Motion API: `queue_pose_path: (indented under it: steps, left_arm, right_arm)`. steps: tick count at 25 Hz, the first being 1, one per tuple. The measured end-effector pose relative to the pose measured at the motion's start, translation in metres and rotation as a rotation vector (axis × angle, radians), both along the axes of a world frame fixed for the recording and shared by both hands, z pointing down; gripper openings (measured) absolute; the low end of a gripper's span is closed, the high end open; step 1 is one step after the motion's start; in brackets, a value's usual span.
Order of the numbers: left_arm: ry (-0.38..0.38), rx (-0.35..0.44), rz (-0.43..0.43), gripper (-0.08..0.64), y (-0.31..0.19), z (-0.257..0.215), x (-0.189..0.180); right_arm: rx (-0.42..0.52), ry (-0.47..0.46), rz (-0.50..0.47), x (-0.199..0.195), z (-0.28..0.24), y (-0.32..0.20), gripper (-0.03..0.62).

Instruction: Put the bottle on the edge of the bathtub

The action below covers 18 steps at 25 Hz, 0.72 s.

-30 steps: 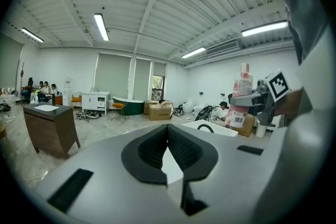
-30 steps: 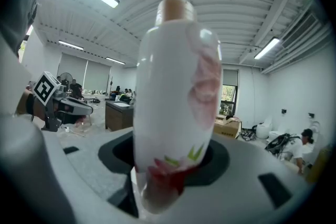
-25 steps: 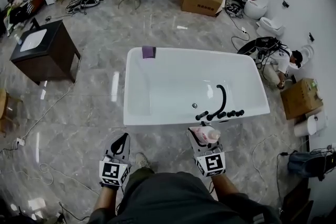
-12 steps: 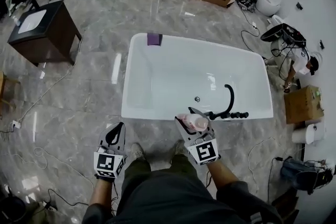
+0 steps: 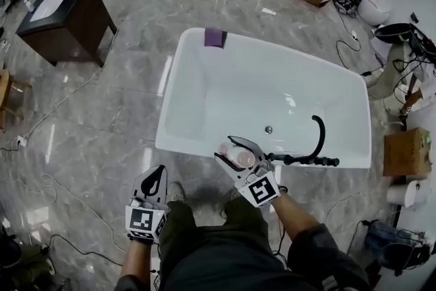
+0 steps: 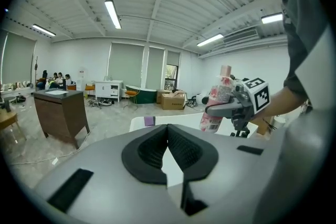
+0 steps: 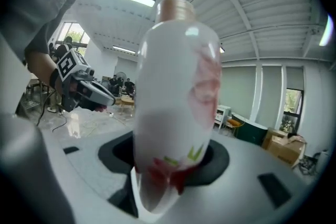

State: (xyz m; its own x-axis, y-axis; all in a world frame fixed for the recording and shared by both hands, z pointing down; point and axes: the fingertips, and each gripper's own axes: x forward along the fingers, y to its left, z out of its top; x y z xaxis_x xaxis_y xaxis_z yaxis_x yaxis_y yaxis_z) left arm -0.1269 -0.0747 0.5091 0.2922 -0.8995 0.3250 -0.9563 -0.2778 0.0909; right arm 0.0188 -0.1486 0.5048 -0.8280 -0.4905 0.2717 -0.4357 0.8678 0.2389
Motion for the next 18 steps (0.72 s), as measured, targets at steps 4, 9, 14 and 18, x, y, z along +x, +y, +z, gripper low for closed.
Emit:
queue_pose_path:
  steps: [4, 9, 14, 18]
  left_arm:
    - [-0.008, -0.025, -0.019, 0.000, -0.002, 0.048, 0.001]
    - [-0.013, -0.050, -0.037, 0.002, 0.000, 0.100, -0.001]
    - [-0.032, -0.067, -0.043, 0.002, -0.009, 0.145, -0.006]
    - [-0.036, -0.056, -0.050, 0.002, -0.019, 0.172, -0.010]
  right_arm:
    - [-0.016, 0.028, -0.091, -0.007, 0.056, -0.005, 0.229]
    - [-0.034, 0.047, -0.161, -0.015, 0.118, -0.007, 0.229]
    - [-0.048, 0.055, -0.196, -0.024, 0.165, -0.017, 0.229]
    - [-0.065, 0.063, -0.221, -0.028, 0.198, -0.019, 0.229]
